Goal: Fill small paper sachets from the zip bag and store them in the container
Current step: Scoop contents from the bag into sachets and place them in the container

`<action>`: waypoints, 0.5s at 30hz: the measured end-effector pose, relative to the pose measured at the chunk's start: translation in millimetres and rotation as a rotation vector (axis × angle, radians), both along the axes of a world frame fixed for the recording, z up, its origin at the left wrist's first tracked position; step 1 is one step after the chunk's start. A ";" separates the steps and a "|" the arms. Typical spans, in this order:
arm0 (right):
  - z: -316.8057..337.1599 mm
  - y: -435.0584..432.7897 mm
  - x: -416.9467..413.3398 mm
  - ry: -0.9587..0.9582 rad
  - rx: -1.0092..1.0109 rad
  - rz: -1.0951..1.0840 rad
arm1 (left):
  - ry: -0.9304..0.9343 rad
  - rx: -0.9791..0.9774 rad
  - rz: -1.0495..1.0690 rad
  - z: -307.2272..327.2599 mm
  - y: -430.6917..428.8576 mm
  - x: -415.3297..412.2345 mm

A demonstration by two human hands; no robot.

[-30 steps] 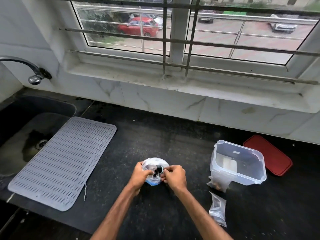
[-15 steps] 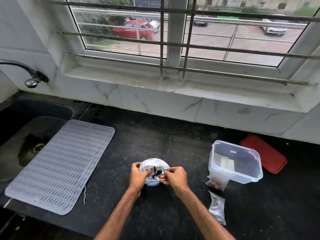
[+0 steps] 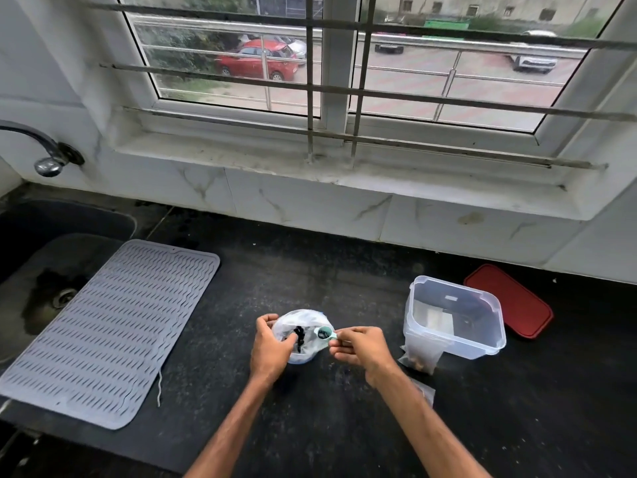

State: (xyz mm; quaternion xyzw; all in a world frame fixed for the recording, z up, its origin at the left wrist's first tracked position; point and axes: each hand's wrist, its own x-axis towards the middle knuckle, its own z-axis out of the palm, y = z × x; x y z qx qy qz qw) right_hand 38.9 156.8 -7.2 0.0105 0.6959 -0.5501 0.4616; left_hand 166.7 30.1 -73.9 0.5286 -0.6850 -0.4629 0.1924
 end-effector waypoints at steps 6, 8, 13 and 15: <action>19.6 31.9 -17.6 -0.050 -0.082 0.017 | 0.129 -0.247 0.039 18.4 28.8 15.3; 25.8 45.7 -23.4 -0.050 -0.106 0.018 | 0.235 -0.451 0.058 28.9 53.6 16.8; 39.8 91.6 -44.3 -0.017 -0.134 0.009 | 0.088 -0.373 -0.707 16.5 120.0 11.4; 44.5 112.7 -55.4 0.003 -0.134 -0.003 | -0.085 -0.319 -0.890 3.8 144.4 2.6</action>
